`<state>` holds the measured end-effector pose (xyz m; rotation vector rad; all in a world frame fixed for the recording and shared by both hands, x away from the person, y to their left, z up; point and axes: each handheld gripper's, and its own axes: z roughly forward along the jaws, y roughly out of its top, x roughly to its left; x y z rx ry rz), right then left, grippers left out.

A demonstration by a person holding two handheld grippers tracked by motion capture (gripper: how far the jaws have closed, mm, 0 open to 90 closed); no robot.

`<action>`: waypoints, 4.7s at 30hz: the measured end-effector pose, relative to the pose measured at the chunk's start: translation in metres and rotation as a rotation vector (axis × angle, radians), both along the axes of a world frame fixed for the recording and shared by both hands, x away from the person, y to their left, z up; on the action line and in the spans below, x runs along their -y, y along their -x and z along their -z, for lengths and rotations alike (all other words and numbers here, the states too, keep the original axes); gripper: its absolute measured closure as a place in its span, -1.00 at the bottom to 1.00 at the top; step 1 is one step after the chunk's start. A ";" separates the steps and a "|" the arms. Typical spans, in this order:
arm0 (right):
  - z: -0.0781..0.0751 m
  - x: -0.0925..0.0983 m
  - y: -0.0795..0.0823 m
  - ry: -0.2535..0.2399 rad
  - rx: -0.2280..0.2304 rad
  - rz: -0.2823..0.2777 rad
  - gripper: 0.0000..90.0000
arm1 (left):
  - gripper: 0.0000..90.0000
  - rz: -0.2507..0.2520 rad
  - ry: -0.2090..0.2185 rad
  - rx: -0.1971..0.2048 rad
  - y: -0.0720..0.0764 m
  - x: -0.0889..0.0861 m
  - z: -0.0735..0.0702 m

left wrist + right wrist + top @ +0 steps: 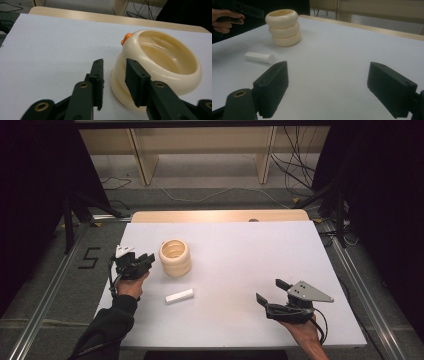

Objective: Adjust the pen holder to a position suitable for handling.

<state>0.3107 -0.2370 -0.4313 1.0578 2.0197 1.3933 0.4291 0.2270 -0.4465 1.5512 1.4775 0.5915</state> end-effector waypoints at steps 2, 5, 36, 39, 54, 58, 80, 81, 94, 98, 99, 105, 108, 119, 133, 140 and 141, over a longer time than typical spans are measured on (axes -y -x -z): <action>0.000 0.000 0.000 0.003 0.001 -0.001 -0.60 | 0.68 -0.002 -0.006 -0.007 -0.004 0.001 0.003; 0.000 -0.001 0.000 0.004 0.000 -0.003 -0.60 | 0.83 -0.001 -0.014 -0.020 -0.010 0.004 0.007; 0.002 -0.002 -0.002 0.011 -0.012 -0.022 -0.58 | 0.99 0.086 -0.035 -0.034 -0.035 0.030 0.026; 0.003 -0.002 -0.002 0.013 -0.013 -0.025 -0.58 | 0.98 0.108 -0.049 -0.027 -0.038 0.036 0.026; 0.003 -0.002 -0.002 0.015 -0.016 -0.030 -0.57 | 0.99 0.160 -0.059 -0.018 -0.044 0.062 0.028; 0.003 -0.002 -0.002 0.015 -0.018 -0.031 -0.57 | 0.99 0.188 -0.067 -0.017 -0.044 0.070 0.027; 0.003 -0.002 -0.003 0.011 -0.022 -0.035 -0.57 | 0.99 0.248 -0.073 -0.024 -0.047 0.093 0.028; 0.003 -0.002 -0.003 0.011 -0.020 -0.035 -0.57 | 0.99 0.247 -0.071 -0.023 -0.047 0.093 0.027; 0.003 -0.002 -0.003 0.011 -0.019 -0.036 -0.57 | 0.86 0.232 -0.055 -0.055 -0.047 0.086 0.023; 0.002 -0.002 -0.003 0.010 -0.017 -0.033 -0.57 | 0.72 0.228 -0.044 -0.063 -0.046 0.081 0.020; 0.002 -0.002 -0.003 0.009 -0.017 -0.032 -0.57 | 0.62 0.227 -0.043 -0.065 -0.046 0.079 0.019; 0.002 -0.002 -0.003 0.007 -0.016 -0.035 -0.57 | 0.32 0.214 -0.029 -0.079 -0.044 0.071 0.013; 0.003 -0.002 -0.003 0.005 -0.019 -0.036 -0.57 | 0.18 0.215 -0.030 -0.089 -0.042 0.069 0.010; 0.003 -0.002 -0.004 0.002 -0.018 -0.040 -0.57 | -0.25 0.233 -0.036 -0.096 -0.035 0.059 -0.003; 0.002 -0.001 -0.003 -0.005 -0.017 -0.042 -0.57 | -0.48 0.318 -0.060 -0.091 -0.016 0.051 -0.026; 0.002 -0.001 -0.003 -0.005 -0.017 -0.041 -0.57 | -0.55 0.381 -0.075 -0.083 -0.006 0.050 -0.036; 0.002 -0.001 -0.003 -0.005 -0.016 -0.041 -0.57 | -0.55 0.387 -0.081 -0.083 -0.005 0.050 -0.036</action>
